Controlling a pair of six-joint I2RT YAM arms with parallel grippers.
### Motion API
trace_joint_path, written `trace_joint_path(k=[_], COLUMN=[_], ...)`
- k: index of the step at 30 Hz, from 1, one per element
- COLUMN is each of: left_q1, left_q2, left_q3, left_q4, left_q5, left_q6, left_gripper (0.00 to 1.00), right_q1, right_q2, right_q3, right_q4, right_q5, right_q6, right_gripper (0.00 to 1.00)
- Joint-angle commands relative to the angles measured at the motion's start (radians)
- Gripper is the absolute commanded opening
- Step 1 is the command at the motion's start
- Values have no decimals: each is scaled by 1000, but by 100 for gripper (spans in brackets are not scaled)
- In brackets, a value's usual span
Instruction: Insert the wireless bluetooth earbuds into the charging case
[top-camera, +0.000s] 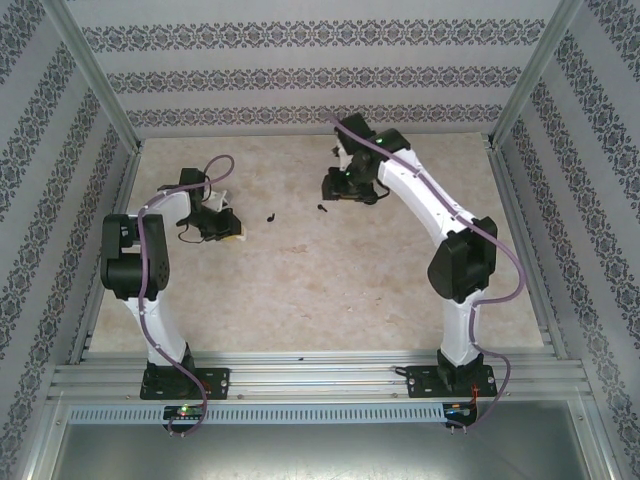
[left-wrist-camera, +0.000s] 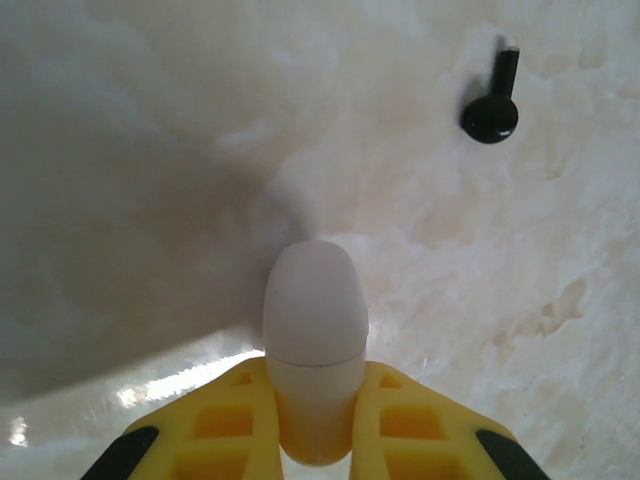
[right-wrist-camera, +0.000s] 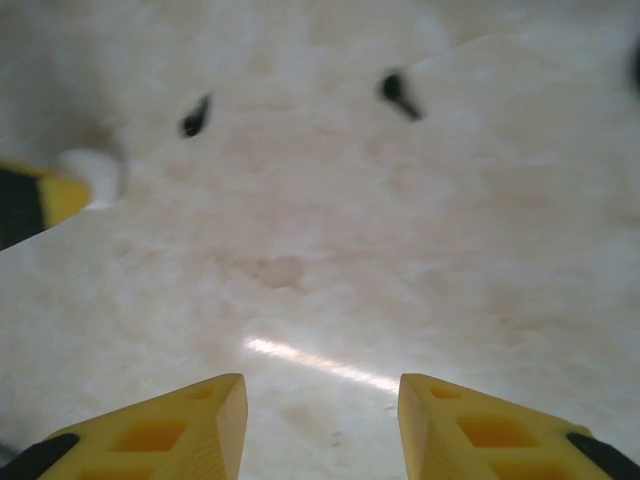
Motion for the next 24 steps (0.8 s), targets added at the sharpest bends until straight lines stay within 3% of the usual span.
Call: trace_joint_path(k=[1,5,10,12,19,24], left_q1=[10,23,28,28,27,27], left_q2=[31,42,27,13,-41,-73], left_q3=[31,48,28,16,10,6], left_q4=[-63,-73,-44,-28,-8,11], left_q5=[-42,-63,-66,-71,-114,-122], left_q6=[58,63,50,48,56,50], left_gripper=[13,25,41,45,57,58], right_q1=[-62,-108,-147,-169,-239,-251], right_q2=[66,203,479,541,539,584], right_q3=[82,274,692,769,614,627], right_q4=[-93,-169,-335,-346,-172,-96], right_q5=[94,140,212,210,134,105], right_q6=[-85,-181,-286,-290,-250,-248], right_gripper=[49,53,65,69,78,81])
